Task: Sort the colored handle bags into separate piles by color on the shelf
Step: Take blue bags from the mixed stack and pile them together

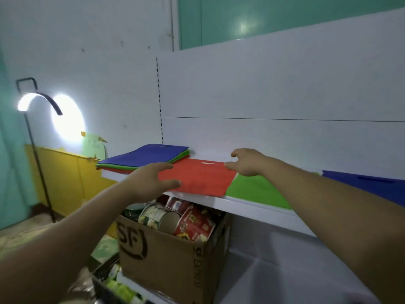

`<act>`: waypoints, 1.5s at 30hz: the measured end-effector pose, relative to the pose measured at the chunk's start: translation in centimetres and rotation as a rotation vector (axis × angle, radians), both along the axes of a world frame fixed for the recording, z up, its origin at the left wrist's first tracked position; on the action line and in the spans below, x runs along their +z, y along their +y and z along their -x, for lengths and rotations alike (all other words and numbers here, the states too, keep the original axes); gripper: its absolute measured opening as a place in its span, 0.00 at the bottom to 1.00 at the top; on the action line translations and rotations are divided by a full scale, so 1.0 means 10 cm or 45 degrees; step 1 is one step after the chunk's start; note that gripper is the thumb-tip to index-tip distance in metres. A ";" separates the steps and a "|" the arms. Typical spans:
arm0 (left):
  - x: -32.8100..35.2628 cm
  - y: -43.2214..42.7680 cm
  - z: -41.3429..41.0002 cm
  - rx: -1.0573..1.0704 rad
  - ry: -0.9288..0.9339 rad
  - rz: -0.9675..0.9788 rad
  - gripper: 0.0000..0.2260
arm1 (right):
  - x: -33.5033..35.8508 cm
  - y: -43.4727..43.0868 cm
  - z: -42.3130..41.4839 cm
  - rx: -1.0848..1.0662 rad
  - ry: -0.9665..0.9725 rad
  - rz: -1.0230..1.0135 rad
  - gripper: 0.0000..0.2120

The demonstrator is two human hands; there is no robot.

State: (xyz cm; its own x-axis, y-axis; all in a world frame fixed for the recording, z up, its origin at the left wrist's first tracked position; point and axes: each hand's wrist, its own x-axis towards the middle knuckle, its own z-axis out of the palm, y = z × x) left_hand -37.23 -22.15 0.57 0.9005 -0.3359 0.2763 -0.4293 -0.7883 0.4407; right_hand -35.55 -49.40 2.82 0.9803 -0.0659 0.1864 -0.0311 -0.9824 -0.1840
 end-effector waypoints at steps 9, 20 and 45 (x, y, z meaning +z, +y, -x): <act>-0.11 0.89 -0.47 0.086 -0.006 0.045 0.28 | 0.00 1.04 -0.73 0.080 -0.031 -0.045 0.25; -0.10 1.56 -1.65 0.210 0.033 0.107 0.29 | -0.04 1.75 -2.34 0.146 -0.003 0.017 0.26; -0.16 1.89 -4.27 -0.456 0.224 -0.243 0.25 | -0.32 1.97 -3.17 -0.685 0.155 0.013 0.28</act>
